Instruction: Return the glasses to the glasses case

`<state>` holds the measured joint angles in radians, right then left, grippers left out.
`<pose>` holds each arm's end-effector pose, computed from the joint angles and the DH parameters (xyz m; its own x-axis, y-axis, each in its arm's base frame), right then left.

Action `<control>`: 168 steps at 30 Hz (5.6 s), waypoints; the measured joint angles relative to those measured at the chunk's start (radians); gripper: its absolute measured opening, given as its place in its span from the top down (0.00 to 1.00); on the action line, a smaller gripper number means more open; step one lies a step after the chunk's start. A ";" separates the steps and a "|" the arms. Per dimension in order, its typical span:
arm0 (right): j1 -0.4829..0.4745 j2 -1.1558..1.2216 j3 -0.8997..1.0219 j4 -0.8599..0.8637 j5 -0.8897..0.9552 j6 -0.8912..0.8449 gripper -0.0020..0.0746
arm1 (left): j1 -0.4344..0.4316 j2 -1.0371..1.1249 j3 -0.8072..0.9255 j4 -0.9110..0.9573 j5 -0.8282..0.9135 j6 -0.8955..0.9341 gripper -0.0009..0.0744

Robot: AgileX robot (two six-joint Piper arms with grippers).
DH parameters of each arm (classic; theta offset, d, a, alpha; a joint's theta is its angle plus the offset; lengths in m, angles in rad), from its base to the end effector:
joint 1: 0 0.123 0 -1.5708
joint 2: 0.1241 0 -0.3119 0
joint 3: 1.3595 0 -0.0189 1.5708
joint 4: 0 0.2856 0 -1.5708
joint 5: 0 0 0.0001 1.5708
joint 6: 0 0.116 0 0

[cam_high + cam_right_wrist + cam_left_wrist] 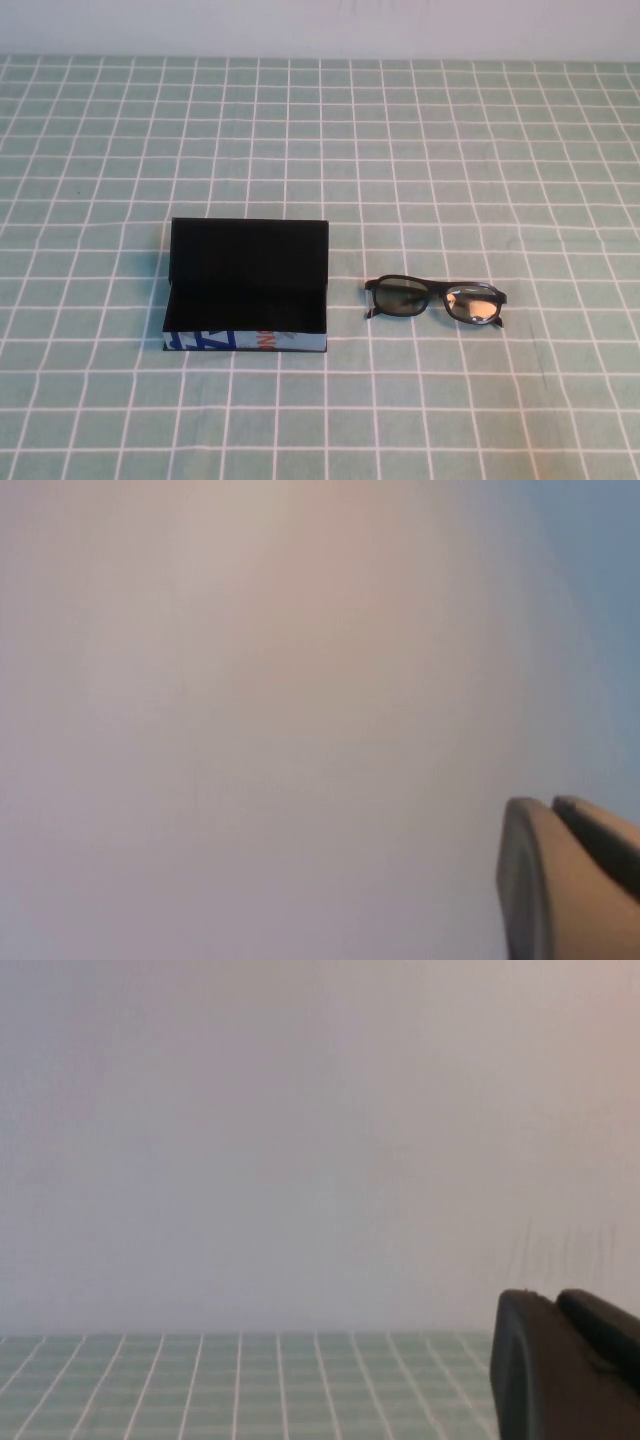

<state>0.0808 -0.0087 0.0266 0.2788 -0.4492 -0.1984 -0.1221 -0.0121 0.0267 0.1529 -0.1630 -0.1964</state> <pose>0.0756 -0.0078 0.2530 0.4813 0.0927 -0.8716 -0.0017 0.9945 0.1048 0.0854 -0.0134 0.2242 0.2230 -0.0732 -0.9721 0.1559 0.9870 -0.0385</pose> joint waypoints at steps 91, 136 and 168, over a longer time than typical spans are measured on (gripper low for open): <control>0.279 1.688 -1.397 -0.182 1.406 -0.573 0.67 | 0.034 0.990 -0.879 -0.856 0.909 0.855 0.99; 0.359 2.045 -1.566 -0.256 1.485 -0.604 0.89 | 0.151 1.054 -0.879 -0.979 1.022 0.983 0.99; 0.638 2.189 -2.075 0.004 1.682 -0.655 0.89 | 0.151 1.054 -0.879 -0.925 1.015 0.863 0.99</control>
<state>0.7190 2.1799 -2.0482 0.2826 1.2327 -0.8536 0.0287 1.0420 -0.8521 -0.7723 0.8521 0.6671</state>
